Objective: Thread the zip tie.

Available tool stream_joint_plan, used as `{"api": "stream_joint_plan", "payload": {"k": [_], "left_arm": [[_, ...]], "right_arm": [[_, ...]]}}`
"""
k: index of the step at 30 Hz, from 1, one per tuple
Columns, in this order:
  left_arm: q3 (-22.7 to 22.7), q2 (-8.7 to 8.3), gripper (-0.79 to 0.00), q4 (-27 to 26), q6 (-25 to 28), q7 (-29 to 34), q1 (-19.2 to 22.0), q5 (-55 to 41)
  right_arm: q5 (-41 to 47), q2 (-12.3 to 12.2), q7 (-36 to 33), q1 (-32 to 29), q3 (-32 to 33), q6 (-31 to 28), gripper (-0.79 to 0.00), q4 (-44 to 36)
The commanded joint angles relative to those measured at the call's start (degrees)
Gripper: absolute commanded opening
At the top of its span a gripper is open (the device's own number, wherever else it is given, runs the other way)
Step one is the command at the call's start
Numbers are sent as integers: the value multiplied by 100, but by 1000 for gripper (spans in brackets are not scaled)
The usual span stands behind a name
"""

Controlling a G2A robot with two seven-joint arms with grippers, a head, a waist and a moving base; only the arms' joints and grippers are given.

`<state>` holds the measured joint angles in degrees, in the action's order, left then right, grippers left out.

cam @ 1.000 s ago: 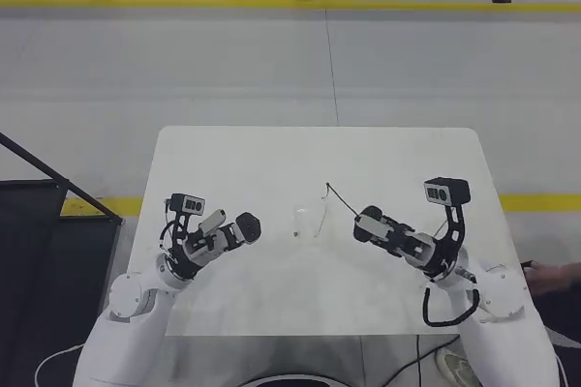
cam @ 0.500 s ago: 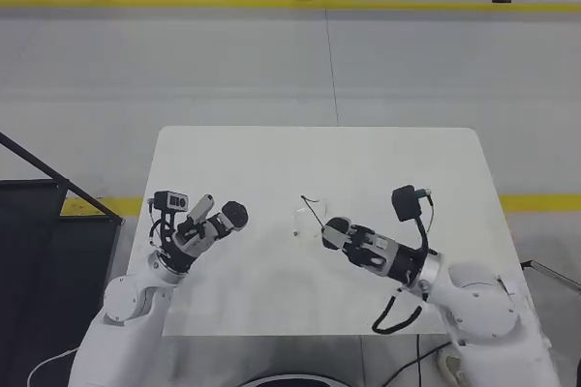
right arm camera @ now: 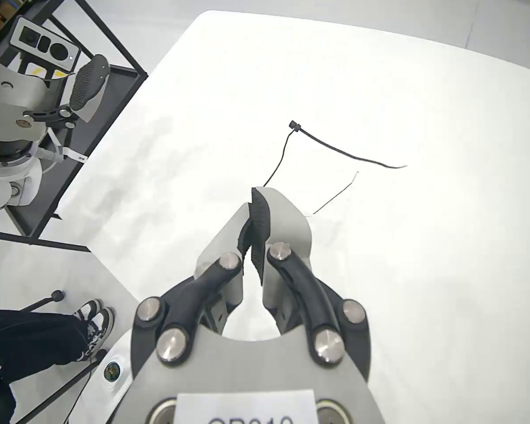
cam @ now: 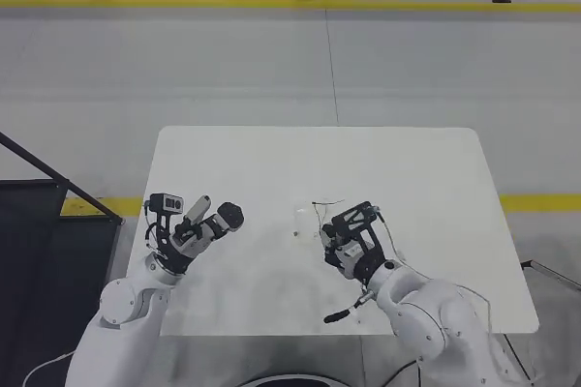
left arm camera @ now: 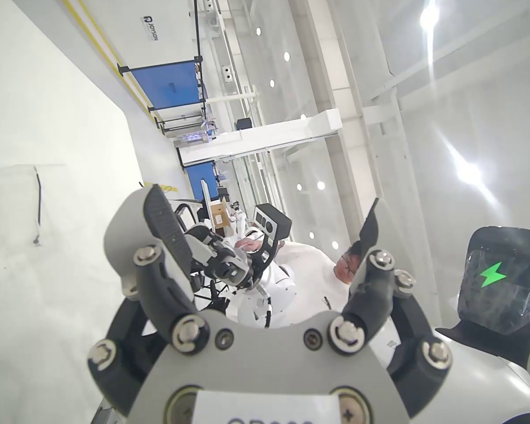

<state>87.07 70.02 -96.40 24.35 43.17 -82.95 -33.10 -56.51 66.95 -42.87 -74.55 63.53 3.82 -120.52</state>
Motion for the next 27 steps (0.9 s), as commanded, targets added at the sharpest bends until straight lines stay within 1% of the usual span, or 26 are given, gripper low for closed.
{"api": "stream_joint_plan", "payload": {"k": [1, 6, 9, 13, 16, 19, 23, 27], "left_arm": [[0, 0, 0, 0, 0, 0, 0, 0], [0, 0, 0, 0, 0, 0, 0, 0], [0, 0, 0, 0, 0, 0, 0, 0], [0, 0, 0, 0, 0, 0, 0, 0], [0, 0, 0, 0, 0, 0, 0, 0], [0, 0, 0, 0, 0, 0, 0, 0], [0, 0, 0, 0, 0, 0, 0, 0], [0, 0, 0, 0, 0, 0, 0, 0]], "right_arm": [[12, -1, 1, -1, 5, -12, -785, 2], [-15, -2, 10, -8, 6, -19, -785, 16], [-688, -15, -87, -48, -142, -27, -785, 25], [-1701, 7, -564, 77, -540, 97, -785, -12], [-2462, 60, -1012, 295, -919, 214, -785, 77], [-2963, 152, -1422, 594, -1317, 292, -785, 272], [-3358, 315, -2030, 1084, -1777, 334, -785, 653], [-3431, 471, -2403, 1448, -2091, 257, -785, 932]]}}
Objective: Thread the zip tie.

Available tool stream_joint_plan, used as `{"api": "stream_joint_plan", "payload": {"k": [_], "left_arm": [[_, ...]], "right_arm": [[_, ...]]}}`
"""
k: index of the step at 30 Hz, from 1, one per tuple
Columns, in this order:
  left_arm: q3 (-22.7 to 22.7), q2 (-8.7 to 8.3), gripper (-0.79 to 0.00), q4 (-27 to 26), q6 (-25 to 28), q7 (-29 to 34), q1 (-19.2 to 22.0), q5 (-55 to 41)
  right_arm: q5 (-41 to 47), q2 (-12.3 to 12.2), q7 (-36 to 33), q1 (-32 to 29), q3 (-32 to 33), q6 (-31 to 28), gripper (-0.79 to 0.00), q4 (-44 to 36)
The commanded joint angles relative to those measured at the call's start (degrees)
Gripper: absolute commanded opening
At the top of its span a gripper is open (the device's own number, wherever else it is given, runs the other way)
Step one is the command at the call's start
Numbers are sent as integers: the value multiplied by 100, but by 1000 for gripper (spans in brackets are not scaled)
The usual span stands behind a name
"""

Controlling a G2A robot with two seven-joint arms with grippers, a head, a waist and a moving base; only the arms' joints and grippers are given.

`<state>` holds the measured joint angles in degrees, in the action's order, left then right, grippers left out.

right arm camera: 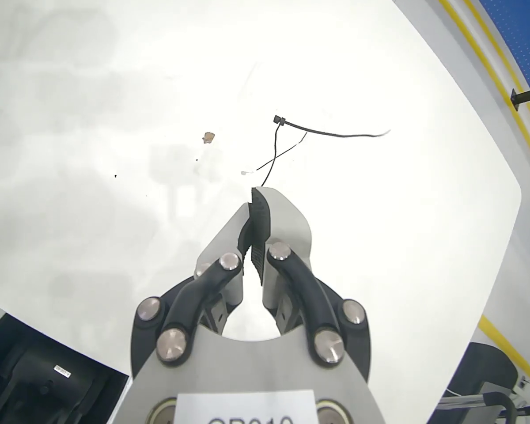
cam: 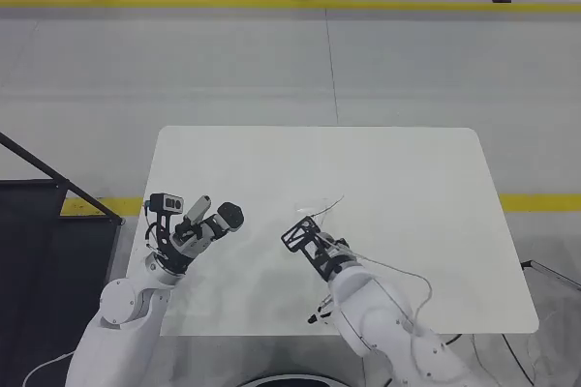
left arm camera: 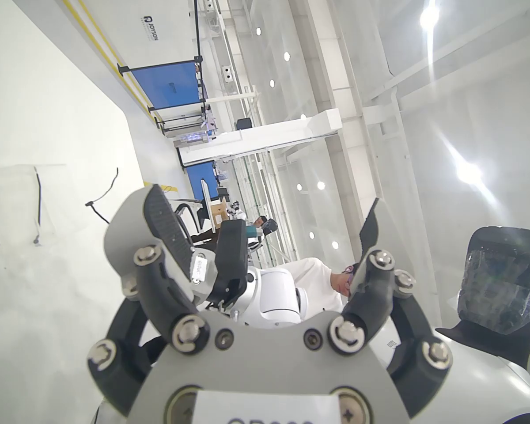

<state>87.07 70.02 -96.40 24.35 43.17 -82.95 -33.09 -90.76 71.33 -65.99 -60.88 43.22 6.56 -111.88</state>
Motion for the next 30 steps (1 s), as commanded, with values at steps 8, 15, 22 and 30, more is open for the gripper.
{"api": "stream_joint_plan", "payload": {"k": [8, 15, 22, 30], "left_arm": [[0, 0, 0, 0, 0, 0, 0, 0], [0, 0, 0, 0, 0, 0, 0, 0], [0, 0, 0, 0, 0, 0, 0, 0], [0, 0, 0, 0, 0, 0, 0, 0]], "right_arm": [[-129, 265, -662, 464, -299, -34, -785, 491], [-63, 441, -710, 650, -382, -52, -785, 859], [-25, 613, -804, 832, -453, -70, -785, 1176], [-88, 731, -850, 820, -392, -97, -650, 1278]]}}
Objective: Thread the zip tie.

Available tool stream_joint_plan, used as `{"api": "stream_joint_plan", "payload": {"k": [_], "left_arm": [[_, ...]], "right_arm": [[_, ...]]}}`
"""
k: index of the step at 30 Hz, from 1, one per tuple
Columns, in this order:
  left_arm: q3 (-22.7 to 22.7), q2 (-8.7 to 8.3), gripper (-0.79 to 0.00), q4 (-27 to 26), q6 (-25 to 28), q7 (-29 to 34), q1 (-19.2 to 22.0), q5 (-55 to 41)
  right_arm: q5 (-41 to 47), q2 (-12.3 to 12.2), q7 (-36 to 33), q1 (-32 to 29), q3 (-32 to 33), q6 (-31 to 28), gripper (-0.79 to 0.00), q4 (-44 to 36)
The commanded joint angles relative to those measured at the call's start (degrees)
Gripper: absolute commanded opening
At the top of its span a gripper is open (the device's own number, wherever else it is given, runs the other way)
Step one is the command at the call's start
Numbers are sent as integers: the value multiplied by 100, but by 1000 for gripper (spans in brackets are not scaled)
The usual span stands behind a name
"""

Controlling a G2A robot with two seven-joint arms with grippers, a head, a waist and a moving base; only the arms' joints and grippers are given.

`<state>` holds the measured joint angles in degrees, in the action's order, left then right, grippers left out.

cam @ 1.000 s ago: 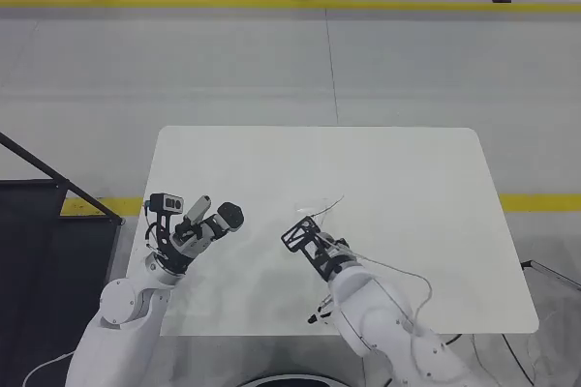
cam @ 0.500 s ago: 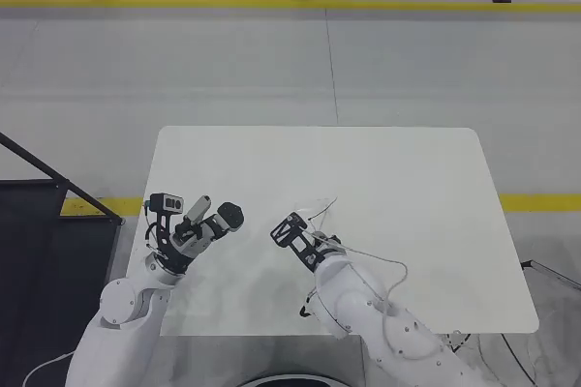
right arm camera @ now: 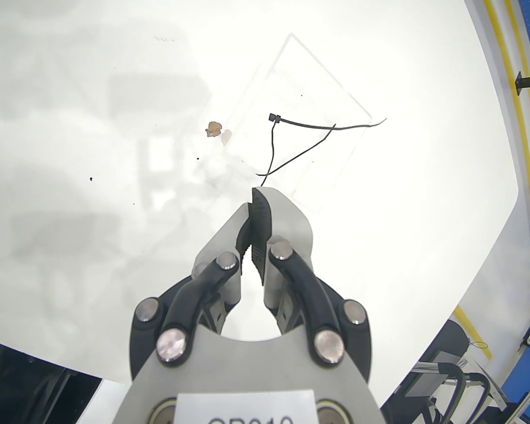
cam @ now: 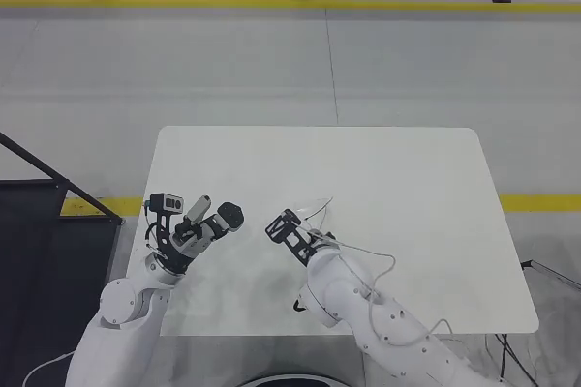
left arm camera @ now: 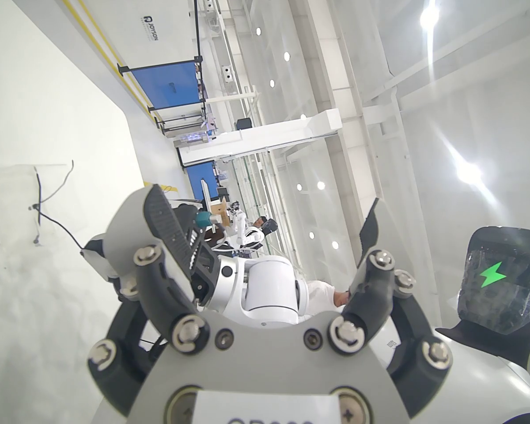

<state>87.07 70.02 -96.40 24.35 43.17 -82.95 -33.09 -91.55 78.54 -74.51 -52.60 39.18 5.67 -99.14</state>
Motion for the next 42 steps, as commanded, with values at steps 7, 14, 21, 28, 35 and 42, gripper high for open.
{"api": "stream_joint_plan", "payload": {"k": [7, 14, 21, 28, 35, 42], "left_arm": [[0, 0, 0, 0, 0, 0, 0, 0], [0, 0, 0, 0, 0, 0, 0, 0], [0, 0, 0, 0, 0, 0, 0, 0], [0, 0, 0, 0, 0, 0, 0, 0], [0, 0, 0, 0, 0, 0, 0, 0], [0, 0, -1, 0, 0, 0, 0, 0]], "right_arm": [[-89, 76, 16, -95, 126, -77, -563, -5], [-207, 128, 29, -211, 240, -148, -508, -52], [-337, 107, 333, -570, 595, -54, -231, -555], [-737, -22, 1307, -1464, 1180, 205, 0, -1735], [-674, -158, 2761, -2487, 1948, 247, 0, -2653], [-498, -189, 3128, -2807, 2236, 197, -1, -2875]]}}
